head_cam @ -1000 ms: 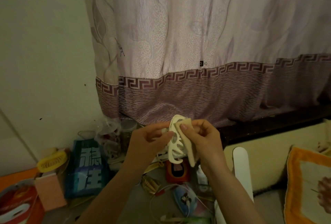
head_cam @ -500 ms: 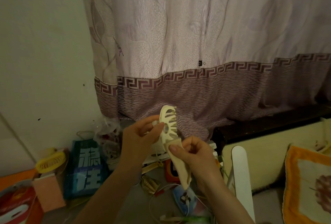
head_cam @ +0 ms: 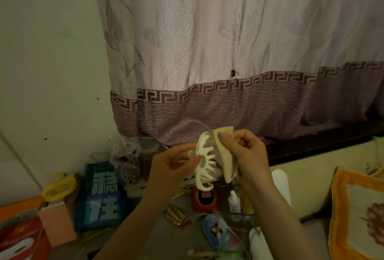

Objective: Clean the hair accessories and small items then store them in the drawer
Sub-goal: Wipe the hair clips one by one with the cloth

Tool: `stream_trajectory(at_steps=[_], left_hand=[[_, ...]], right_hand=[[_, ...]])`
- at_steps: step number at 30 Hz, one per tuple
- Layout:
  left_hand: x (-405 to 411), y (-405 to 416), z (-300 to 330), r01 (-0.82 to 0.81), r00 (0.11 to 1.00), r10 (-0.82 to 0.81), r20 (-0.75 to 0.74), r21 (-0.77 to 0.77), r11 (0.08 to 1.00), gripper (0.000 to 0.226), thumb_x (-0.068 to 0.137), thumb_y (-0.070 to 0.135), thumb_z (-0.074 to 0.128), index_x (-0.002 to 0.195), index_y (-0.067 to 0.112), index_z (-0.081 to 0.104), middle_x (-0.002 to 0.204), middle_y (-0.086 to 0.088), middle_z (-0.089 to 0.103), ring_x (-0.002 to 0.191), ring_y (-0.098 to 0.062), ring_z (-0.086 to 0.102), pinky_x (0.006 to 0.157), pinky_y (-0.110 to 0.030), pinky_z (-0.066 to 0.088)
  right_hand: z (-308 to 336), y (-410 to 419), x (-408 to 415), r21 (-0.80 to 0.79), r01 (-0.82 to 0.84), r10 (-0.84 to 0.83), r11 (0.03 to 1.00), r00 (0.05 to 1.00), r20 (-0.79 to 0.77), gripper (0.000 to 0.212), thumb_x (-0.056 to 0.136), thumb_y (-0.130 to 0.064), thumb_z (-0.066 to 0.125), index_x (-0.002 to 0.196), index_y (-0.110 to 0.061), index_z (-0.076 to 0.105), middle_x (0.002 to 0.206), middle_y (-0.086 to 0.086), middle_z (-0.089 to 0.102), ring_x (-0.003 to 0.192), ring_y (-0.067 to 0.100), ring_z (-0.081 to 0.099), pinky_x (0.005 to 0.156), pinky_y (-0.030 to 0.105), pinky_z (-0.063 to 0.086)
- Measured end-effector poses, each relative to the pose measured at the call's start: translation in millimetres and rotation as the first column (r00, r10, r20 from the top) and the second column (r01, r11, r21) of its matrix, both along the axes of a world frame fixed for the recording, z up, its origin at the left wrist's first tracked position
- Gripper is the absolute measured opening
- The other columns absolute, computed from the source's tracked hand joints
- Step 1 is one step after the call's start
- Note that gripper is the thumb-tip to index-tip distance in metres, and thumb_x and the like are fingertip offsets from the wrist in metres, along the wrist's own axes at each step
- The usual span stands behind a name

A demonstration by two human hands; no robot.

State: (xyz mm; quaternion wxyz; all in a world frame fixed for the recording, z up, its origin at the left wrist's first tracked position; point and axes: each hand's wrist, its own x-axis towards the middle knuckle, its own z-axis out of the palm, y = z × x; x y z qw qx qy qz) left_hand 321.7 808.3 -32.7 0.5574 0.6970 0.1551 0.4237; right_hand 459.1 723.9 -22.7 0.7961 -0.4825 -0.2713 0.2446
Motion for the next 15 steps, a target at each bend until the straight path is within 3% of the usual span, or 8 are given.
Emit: stream_trajectory(at_steps=[6,11,15], left_hand=[[-0.7,-0.9,-4.9,0.04,0.999,-0.04,-0.018,0.016,0.999,0.026,0.07,0.017,0.067,0.095,0.015,0.07,0.08,-0.001,0.075,0.074,-0.018,0.072,0.064,-0.025,0.057],[2.8,1.0,-6.8,-0.021,1.0,0.021,0.002,-0.029,0.999,0.027,0.078,-0.005,0.065,0.091,0.018,0.07,0.075,0.002,0.075,0.071,-0.012,0.072,0.06,-0.019,0.055],[3.2,3.0,-8.4,-0.049,0.999,0.05,0.021,-0.047,0.998,0.025,0.076,0.0,0.068,0.095,0.016,0.07,0.081,-0.001,0.075,0.075,-0.017,0.072,0.061,-0.022,0.056]], right_hand=[[-8.1,4.4,6.3,-0.069,-0.027,0.023,0.997,0.998,-0.052,0.025,0.065,-0.016,0.076,0.082,-0.008,0.059,0.059,-0.001,0.053,0.056,0.014,0.055,0.056,0.027,0.053],[-18.1,1.3,-3.1,-0.126,-0.113,0.105,0.986,0.992,-0.073,0.027,0.068,-0.017,0.074,0.092,-0.005,0.069,0.072,0.011,0.069,0.067,0.02,0.068,0.064,0.031,0.058],[-22.6,-5.1,-7.9,-0.122,-0.207,0.197,0.971,0.976,-0.089,0.026,0.071,-0.014,0.07,0.094,-0.002,0.071,0.086,0.018,0.073,0.074,0.024,0.07,0.065,0.029,0.058]])
